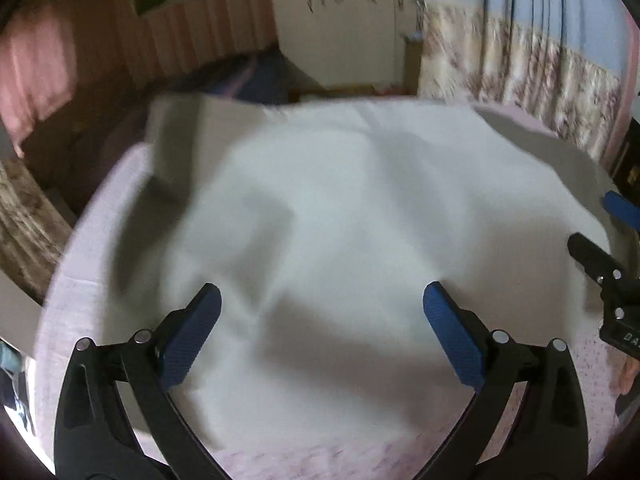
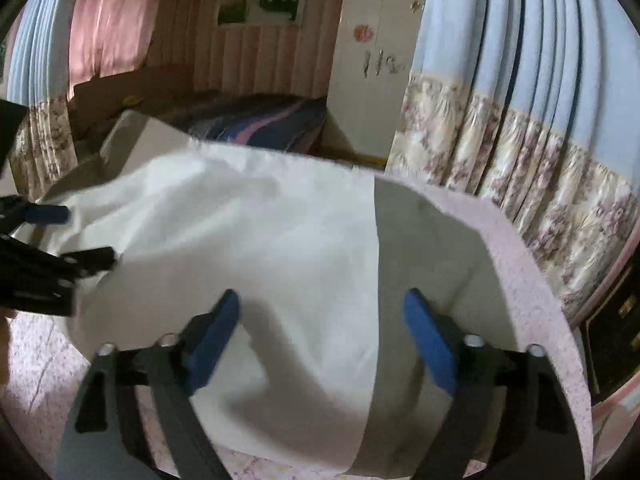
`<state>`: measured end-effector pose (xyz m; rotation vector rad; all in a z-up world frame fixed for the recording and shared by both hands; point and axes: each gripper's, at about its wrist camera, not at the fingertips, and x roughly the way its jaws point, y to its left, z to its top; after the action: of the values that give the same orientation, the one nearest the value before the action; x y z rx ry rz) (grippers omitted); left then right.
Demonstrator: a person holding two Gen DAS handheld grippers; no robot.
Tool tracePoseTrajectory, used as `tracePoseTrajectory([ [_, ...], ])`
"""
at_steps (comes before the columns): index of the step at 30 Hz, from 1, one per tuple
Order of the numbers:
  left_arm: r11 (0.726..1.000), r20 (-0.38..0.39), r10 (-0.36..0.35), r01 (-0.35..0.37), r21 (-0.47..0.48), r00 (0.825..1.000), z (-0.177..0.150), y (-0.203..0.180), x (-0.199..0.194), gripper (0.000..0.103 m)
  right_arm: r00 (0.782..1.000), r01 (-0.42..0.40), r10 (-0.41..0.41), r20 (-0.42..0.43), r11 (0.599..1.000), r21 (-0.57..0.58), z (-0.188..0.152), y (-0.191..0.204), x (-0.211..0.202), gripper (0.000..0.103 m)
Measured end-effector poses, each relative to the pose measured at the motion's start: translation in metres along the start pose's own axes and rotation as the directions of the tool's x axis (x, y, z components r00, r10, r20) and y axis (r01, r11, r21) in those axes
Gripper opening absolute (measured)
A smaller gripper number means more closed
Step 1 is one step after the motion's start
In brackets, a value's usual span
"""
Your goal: Fold large clothes
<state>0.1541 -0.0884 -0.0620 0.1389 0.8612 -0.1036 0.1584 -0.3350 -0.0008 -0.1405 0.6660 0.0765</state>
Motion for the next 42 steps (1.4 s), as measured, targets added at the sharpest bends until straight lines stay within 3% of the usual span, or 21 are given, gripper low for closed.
tracePoseTrajectory([
  [1, 1.0, -0.008, 0.003, -0.003, -0.008, 1.0, 0.0, -0.001, 0.008, 0.1, 0.999, 0.018, -0.018, -0.027, 1.0, -0.014, -0.004, -0.002, 0.005, 0.058],
  [4, 0.999, -0.048, -0.016, 0.014, -0.029, 0.999, -0.002, -0.002, 0.028, 0.1, 0.995, 0.026, -0.027, -0.093, 1.0, -0.013, -0.014, -0.013, 0.018, 0.047],
  [10, 0.999, -0.075, -0.02, 0.018, -0.034, 0.997, -0.007, 0.003, 0.051, 0.1, 0.989, 0.064, -0.07, -0.131, 0.997, -0.05, -0.022, -0.027, 0.037, 0.045],
  [18, 0.999, -0.073, -0.032, 0.03, -0.025, 0.997, -0.004, 0.004, 0.059, 0.1, 0.988, 0.035, -0.037, -0.15, 0.999, -0.017, -0.017, -0.042, 0.051, 0.045],
  [20, 0.999, -0.073, -0.03, 0.029, -0.025, 0.997, -0.005, 0.005, 0.056, 0.1, 0.989, 0.022, -0.021, -0.149, 1.0, 0.007, -0.015, -0.043, 0.044, 0.049],
  [21, 0.999, -0.073, -0.03, 0.028, -0.027, 0.997, -0.006, 0.006, 0.054, 0.1, 0.99, 0.01, -0.007, -0.143, 1.0, 0.02, -0.013, -0.044, 0.04, 0.058],
  [22, 0.999, -0.073, -0.029, 0.027, -0.031, 0.997, -0.005, 0.005, 0.052, 0.1, 0.992, -0.017, 0.022, -0.128, 0.999, 0.039, -0.011, -0.046, 0.031, 0.077],
  [23, 0.999, -0.073, -0.028, 0.025, -0.035, 0.997, -0.005, 0.005, 0.049, 0.1, 0.994, -0.031, 0.037, -0.107, 0.998, 0.056, -0.011, -0.048, 0.022, 0.085],
  [27, 0.998, -0.064, -0.021, 0.017, -0.055, 0.998, -0.005, 0.002, 0.036, 0.1, 0.999, -0.039, 0.044, -0.033, 0.99, 0.139, -0.015, -0.061, -0.021, 0.092],
  [31, 0.997, -0.017, -0.042, 0.041, -0.059, 0.999, -0.005, -0.003, 0.014, 0.1, 0.998, -0.047, 0.056, -0.015, 0.934, 0.355, -0.041, -0.09, -0.05, 0.097],
  [35, 0.996, 0.038, -0.081, 0.082, -0.041, 0.996, -0.006, -0.017, -0.01, 0.1, 0.999, -0.008, 0.033, -0.034, 0.822, 0.57, -0.074, -0.114, -0.061, 0.097],
  [37, 0.996, 0.047, -0.092, 0.093, -0.013, 0.995, -0.006, -0.03, -0.013, 0.1, 0.999, 0.011, 0.023, -0.046, 0.785, 0.619, -0.087, -0.119, -0.062, 0.097],
  [42, 0.996, 0.027, -0.086, 0.086, 0.004, 0.996, -0.013, -0.046, -0.001, 0.1, 0.996, -0.022, 0.074, -0.054, 0.765, 0.644, -0.102, -0.11, -0.052, 0.097],
])
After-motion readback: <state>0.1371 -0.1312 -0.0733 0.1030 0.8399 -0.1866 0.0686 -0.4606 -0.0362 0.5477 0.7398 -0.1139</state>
